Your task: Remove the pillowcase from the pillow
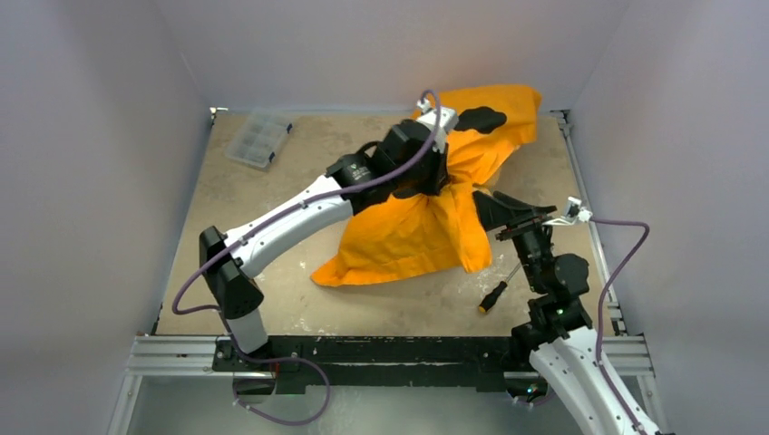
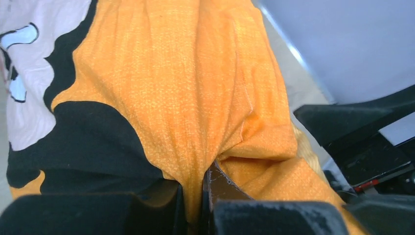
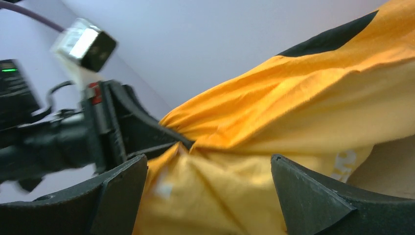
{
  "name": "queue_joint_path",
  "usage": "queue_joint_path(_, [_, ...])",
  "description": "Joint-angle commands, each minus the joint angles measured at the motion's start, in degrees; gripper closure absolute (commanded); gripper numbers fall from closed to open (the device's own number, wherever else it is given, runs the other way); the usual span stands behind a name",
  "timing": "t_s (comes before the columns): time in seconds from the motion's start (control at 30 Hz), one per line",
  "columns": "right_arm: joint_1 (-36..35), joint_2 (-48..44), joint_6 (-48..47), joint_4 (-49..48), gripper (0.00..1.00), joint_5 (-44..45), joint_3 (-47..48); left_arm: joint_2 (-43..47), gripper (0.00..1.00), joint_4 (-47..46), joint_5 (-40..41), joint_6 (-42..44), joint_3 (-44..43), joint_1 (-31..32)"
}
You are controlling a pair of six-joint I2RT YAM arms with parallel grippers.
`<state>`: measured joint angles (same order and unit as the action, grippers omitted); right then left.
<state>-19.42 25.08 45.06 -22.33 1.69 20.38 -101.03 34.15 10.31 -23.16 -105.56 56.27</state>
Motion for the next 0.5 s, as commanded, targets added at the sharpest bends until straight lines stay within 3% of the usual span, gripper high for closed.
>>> queue_joint_path(0.0, [0.21, -4.04, -3.60, 0.44, 0.01, -1.59, 4.30, 7.38, 1.00, -19.62, -20.77, -12.83, 4.81, -9.86])
queue_joint_path(0.07, [0.20, -5.66, -5.82, -0.06, 0.01, -3.34, 6.07, 10.72, 1.00, -29.04, -28.41, -21.30, 12.08, -15.67])
queue_joint_path(0.17, [0.23, -4.84, -7.79, 0.03, 0.01, -4.65, 8.75, 15.25, 1.00, -36.69, -32.31, -30.05, 20.97, -24.29])
queue_joint_path(0.47, [0.22, 10.02, -11.21, -1.73, 0.01, -10.93, 11.90, 23.85, 1.00, -51.54, -43.48, -49.94, 46.94, -52.17])
